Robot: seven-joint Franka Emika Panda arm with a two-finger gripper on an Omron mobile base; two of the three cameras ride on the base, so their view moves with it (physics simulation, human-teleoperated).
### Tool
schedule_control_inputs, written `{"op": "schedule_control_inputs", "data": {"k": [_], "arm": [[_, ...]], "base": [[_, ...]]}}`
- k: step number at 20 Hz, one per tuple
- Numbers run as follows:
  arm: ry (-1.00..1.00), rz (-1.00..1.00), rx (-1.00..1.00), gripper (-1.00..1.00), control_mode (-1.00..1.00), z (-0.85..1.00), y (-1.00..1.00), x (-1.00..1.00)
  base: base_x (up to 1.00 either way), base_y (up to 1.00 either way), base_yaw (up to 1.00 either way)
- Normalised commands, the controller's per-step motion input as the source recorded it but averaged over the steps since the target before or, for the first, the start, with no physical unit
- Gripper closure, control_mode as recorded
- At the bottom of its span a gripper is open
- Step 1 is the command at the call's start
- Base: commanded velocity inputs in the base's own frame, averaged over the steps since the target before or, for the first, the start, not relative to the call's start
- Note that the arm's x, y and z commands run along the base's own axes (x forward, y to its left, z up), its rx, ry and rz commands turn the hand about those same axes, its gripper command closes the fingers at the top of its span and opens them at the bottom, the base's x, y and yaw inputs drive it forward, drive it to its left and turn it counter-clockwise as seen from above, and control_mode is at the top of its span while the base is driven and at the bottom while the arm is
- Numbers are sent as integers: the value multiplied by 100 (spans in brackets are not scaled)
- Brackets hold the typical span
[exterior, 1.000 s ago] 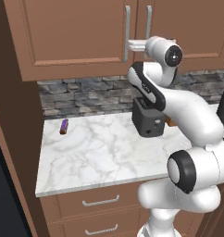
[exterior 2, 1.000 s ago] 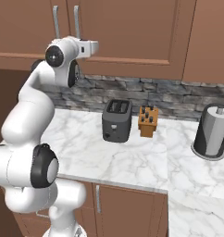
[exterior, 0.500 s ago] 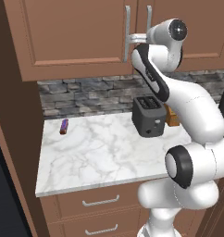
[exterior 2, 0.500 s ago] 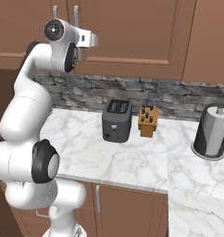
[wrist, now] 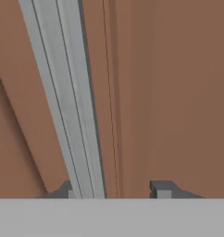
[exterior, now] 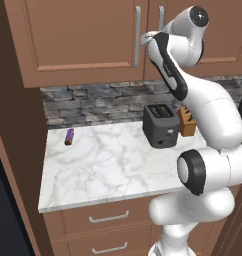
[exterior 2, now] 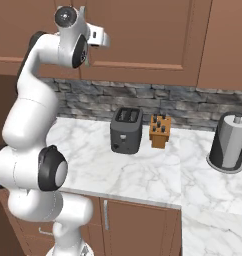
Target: Pick the bar soap and bar soap from the cabinet and place them on the counter.
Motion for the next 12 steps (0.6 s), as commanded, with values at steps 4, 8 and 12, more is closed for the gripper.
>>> {"op": "schedule_control_inputs", "data": {"k": [4, 8, 12], "arm": [[2, 7, 0, 100, -100, -16, 0, 8], [0, 6, 0, 100, -100, -10, 0, -1], [-1, 7, 0, 100, -100, -4, 0, -19]], "base": [[0, 0, 0], [0, 0, 0], [0, 0, 0]]}}
